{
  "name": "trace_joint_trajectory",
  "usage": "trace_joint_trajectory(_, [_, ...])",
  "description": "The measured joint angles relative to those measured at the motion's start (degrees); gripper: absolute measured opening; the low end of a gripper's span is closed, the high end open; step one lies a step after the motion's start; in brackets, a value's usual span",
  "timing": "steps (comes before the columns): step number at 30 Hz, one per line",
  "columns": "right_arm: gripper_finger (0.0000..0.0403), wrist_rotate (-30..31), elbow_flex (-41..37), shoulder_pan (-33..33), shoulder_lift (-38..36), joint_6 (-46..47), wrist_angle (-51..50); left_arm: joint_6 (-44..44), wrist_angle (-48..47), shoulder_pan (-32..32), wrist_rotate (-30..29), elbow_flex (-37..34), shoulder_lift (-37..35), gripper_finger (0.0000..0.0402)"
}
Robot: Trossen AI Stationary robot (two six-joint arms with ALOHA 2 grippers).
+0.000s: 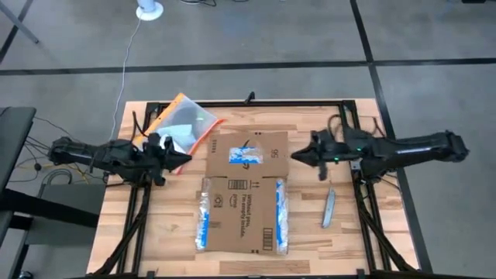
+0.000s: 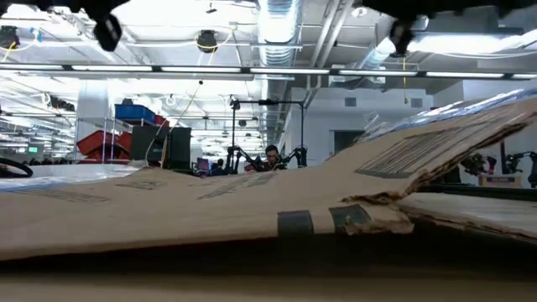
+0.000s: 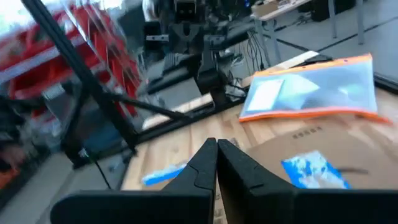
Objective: Unpack boxes
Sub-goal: Return to Home Position
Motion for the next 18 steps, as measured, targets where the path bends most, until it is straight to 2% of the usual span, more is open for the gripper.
trace_joint_trajectory(2, [0.0000, 0.47, -3.38, 0.76, -4.87, 1.76, -0.67, -4.06, -2.43, -0.05, 1.64, -0.90, -1.86, 0.0000])
trace_joint_trajectory(4, [0.0000, 1.15, -6.42, 2.20, -9.01, 0.82, -2.20, -3.32, -6.65, -0.08, 3.12, -1.74, -2.66, 0.0000])
trace_joint_trajectory(9, [0.0001, 5.83, -14.21, 4.79, -17.87, -1.23, -1.78, -3.33, -13.70, -0.08, 2.43, -3.63, -2.05, 0.0000])
trace_joint_trajectory(14, [0.0001, 6.95, -20.33, 4.79, -25.50, -2.48, -1.54, 3.34, -12.71, -0.16, 2.28, -4.63, -0.81, 0.0000])
trace_joint_trajectory(18, [0.0001, 7.32, -23.94, 4.77, -29.99, -4.37, -2.09, 4.93, -11.10, -0.45, 2.30, -4.60, -0.81, 0.0000])
